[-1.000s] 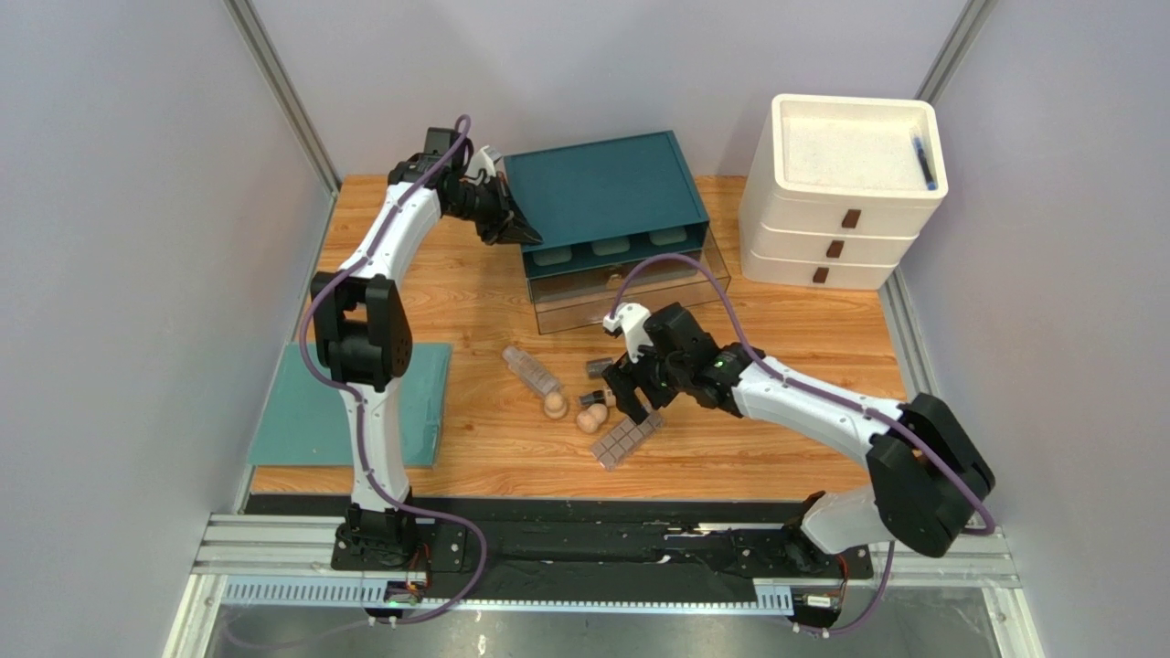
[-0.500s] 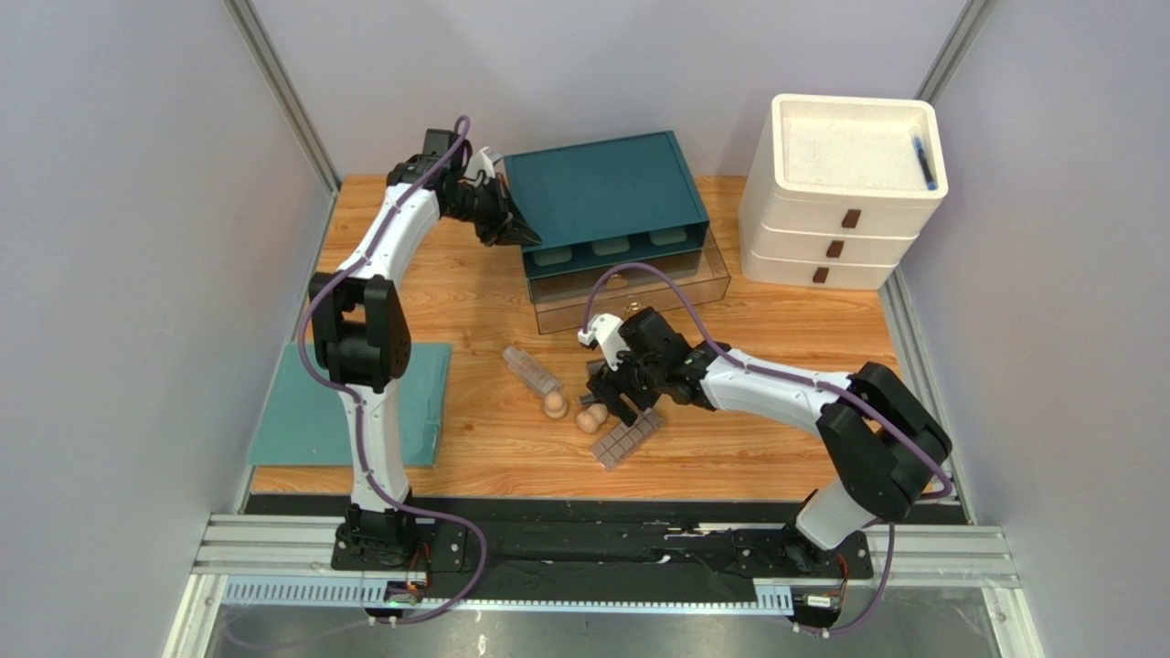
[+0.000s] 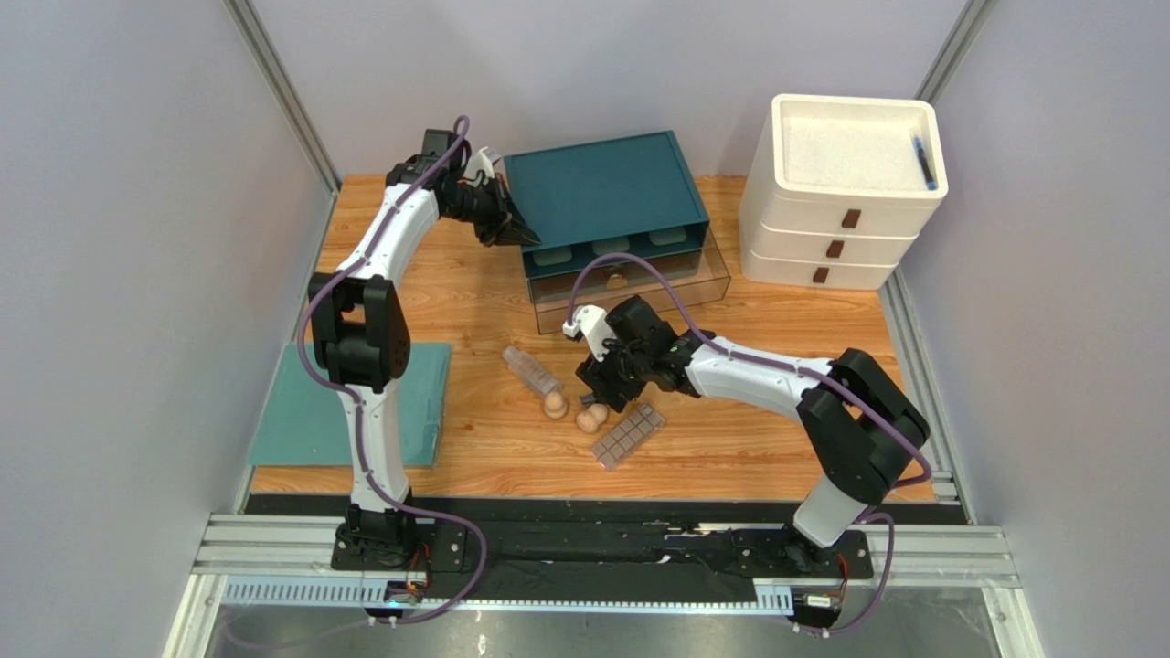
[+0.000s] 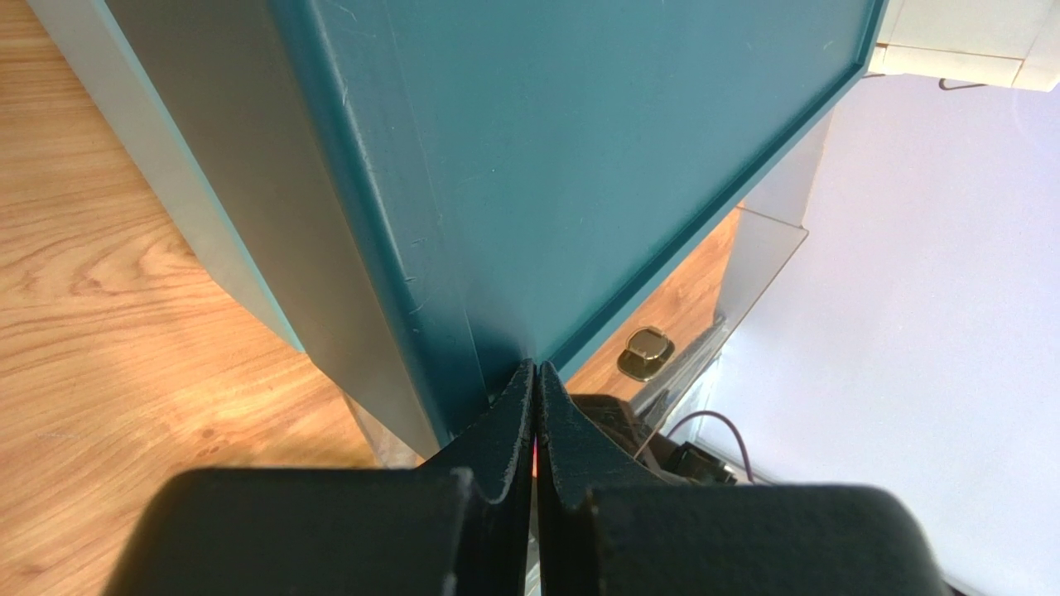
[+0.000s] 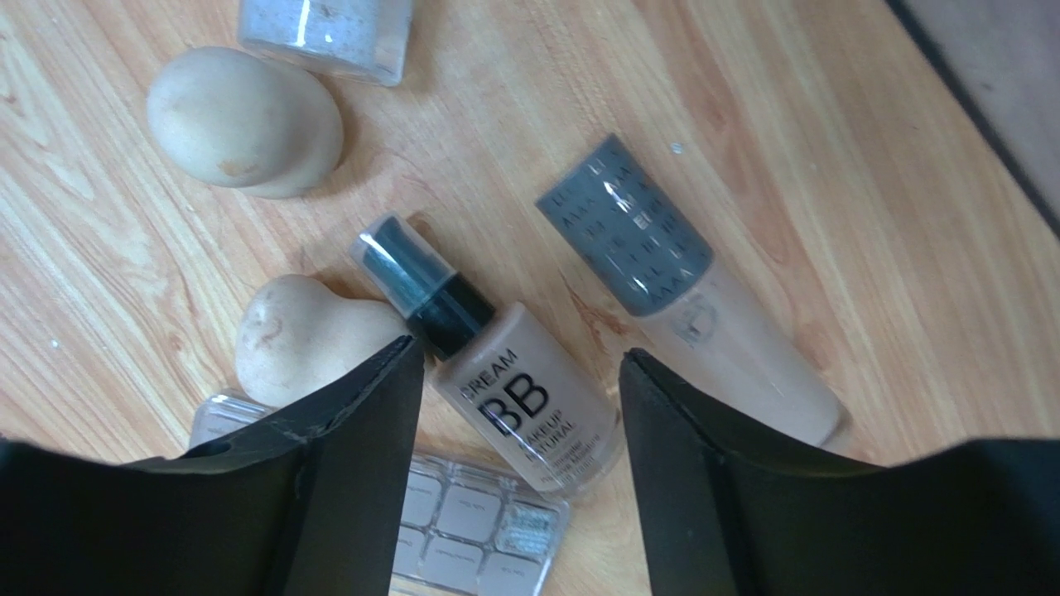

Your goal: Organize the makeup

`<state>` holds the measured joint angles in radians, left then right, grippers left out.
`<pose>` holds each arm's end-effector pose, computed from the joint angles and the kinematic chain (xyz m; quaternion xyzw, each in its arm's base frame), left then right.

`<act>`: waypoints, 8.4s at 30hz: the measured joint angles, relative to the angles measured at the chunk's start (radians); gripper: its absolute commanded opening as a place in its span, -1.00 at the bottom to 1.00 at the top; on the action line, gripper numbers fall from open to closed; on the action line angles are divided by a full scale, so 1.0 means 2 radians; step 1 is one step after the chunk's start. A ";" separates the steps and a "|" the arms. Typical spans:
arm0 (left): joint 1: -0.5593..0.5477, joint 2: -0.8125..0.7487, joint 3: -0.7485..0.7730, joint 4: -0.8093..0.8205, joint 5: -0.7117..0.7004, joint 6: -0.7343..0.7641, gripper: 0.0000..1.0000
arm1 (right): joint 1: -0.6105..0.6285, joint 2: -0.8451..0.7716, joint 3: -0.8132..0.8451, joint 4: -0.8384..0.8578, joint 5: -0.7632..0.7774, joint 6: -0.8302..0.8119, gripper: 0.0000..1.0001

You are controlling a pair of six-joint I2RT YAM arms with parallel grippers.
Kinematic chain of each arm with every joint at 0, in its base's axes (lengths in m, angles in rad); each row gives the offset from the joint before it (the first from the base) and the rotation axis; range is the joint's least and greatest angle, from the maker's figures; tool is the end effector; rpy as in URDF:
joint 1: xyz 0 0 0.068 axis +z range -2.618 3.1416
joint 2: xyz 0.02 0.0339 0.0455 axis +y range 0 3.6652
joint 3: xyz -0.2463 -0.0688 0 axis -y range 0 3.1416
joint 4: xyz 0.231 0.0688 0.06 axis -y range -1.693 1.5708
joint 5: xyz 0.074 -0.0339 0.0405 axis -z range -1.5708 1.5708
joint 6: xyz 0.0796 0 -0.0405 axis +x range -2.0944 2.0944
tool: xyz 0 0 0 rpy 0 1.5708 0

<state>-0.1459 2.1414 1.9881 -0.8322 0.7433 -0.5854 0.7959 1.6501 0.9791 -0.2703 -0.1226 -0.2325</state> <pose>0.4510 -0.1207 0.2343 -0.0922 0.8935 -0.4208 0.1267 0.2364 0.2553 0.1387 -0.4833 0.8170 0.1419 0.2806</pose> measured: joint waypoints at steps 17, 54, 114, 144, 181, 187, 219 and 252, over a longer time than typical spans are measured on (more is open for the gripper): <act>0.001 0.000 -0.002 0.002 0.003 0.000 -1.00 | 0.000 0.013 0.007 -0.015 -0.025 0.004 -0.06; 0.002 0.000 -0.002 0.002 0.004 0.003 -1.00 | 0.003 0.035 0.025 -0.040 0.072 0.035 -1.00; 0.008 0.000 0.007 -0.022 0.000 0.020 -1.00 | -0.070 0.105 0.359 -0.087 -0.011 0.041 0.40; 0.009 0.002 0.016 -0.033 -0.001 0.030 -1.00 | 0.050 0.100 0.200 -0.084 -0.077 0.119 0.37; 0.012 0.002 -0.001 -0.011 0.025 0.034 -1.00 | 0.078 0.170 0.190 -0.002 0.027 0.131 -0.99; 0.012 0.002 -0.001 -0.012 0.025 0.038 -1.00 | 0.078 0.125 0.227 -0.031 0.027 0.119 -0.99; 0.012 0.002 -0.001 -0.014 0.024 0.040 -0.99 | -0.052 0.086 0.258 -0.037 0.201 0.038 -0.63; 0.013 0.003 0.001 -0.028 0.030 0.043 -0.98 | -0.071 -0.040 0.230 -0.132 0.064 0.057 0.18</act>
<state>-0.1207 2.1471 1.9900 -0.8886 0.8028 -0.4984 0.6533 1.5692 1.4399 -0.5335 0.0051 -0.1188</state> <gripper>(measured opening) 0.010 0.594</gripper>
